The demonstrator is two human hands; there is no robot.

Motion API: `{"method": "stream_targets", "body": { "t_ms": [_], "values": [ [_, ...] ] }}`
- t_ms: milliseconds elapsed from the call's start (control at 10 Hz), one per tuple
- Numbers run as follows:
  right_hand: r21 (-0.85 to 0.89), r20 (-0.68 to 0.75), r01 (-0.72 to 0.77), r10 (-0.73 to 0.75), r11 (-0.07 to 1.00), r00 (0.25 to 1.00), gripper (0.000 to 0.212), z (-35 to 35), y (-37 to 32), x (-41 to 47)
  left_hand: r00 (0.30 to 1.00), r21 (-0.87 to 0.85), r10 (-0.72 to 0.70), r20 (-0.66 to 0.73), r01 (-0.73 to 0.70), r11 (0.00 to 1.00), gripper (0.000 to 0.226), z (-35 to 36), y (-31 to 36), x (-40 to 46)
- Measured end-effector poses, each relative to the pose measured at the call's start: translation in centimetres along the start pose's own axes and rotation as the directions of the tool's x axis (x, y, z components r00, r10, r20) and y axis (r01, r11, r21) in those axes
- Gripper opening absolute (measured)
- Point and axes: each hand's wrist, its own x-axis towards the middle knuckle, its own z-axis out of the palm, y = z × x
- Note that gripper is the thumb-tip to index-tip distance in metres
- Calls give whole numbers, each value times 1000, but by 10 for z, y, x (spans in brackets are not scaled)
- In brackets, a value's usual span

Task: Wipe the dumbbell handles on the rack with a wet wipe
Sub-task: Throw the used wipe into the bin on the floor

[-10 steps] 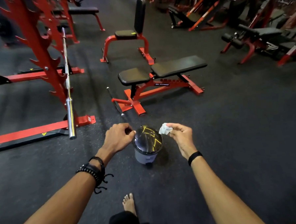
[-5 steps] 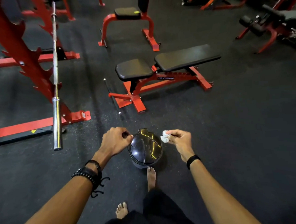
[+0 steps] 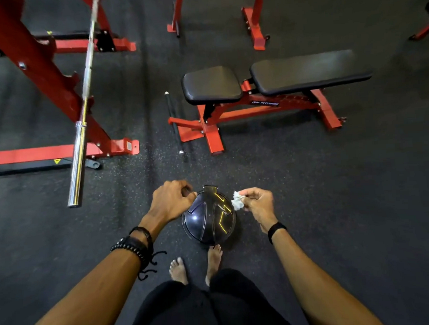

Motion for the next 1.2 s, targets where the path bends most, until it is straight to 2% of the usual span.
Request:
{"method": "stream_targets", "body": {
  "t_ms": [300,900,1000,1100,1200],
  "values": [
    [10,-4,35,-35,999,999,17,23,-14,-1,993,-14,48,106,-47,999,24,-9,-21,12],
    [-65,31,25,-23,998,999,21,31,-18,18,994,42,41,104,-46,998,27,-13,-25,29],
    [-183,30,-49,55,982,998,22,30,-12,21,991,40,43,128,-48,998,27,-8,-27,32],
    [-416,8,-71,81,907,997,26,35,4,27,989,46,21,145,-28,999,27,-8,-30,29],
    [-472,27,-53,75,880,997,21,41,11,33,991,39,1,132,-6,999,28,-8,-35,27]
  ]
}}
